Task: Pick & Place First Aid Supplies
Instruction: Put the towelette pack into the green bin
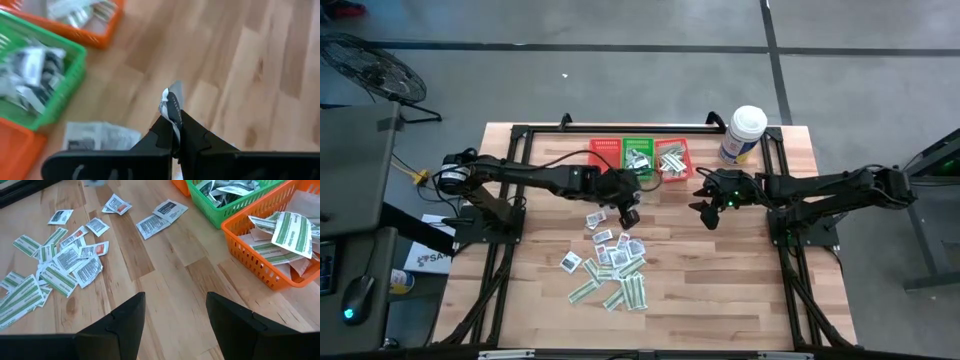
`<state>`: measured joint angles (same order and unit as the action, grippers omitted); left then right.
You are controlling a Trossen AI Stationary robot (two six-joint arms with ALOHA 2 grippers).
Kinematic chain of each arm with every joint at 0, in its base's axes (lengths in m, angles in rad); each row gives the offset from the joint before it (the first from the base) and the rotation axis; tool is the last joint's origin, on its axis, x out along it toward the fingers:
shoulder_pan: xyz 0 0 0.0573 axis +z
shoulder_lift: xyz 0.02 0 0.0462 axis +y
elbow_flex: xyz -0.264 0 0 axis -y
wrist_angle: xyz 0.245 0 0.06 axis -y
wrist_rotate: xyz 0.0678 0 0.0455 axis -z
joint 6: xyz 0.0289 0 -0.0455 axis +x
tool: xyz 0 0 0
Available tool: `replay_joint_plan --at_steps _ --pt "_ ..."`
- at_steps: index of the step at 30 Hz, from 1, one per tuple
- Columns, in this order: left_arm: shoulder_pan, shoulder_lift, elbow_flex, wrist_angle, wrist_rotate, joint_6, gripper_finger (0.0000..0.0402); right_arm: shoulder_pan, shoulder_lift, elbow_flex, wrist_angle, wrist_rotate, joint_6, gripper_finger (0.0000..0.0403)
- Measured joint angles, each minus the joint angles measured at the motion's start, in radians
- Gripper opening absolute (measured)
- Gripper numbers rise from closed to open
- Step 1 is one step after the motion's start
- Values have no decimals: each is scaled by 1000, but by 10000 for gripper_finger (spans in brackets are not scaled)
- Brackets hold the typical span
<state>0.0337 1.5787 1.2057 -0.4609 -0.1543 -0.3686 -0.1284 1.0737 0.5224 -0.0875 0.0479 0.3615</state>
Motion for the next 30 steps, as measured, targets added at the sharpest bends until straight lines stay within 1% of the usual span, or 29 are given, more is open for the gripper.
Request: replay_joint_plan --at_steps 4,10,13,15,17,19,22,24,28,30 --pt "52 2 0 26 -21 -3 0 0 0 0 3 8 23 204" --pt "180 24 2 75 -9 19 1 0 0 0 3 59 105 204" --pt "254 40 -2 76 47 83 1 0 0 0 3 76 110 204" --pt "301 63 3 118 93 124 2 0 0 0 3 79 110 204" --pt "352 85 -1 101 143 155 2 0 0 0 3 79 110 204" --pt "399 112 0 128 186 183 2 0 0 0 4 80 110 204" --pt "459 140 0 134 231 213 2 0 0 0 14 85 110 204" --pt "492 151 -1 128 259 231 2 0 0 0 11 92 110 204" --pt "528 159 -1 169 324 255 3 0 0 0 15 120 114 204" --pt "530 159 -1 189 331 268 3 0 0 0 14 145 133 204"
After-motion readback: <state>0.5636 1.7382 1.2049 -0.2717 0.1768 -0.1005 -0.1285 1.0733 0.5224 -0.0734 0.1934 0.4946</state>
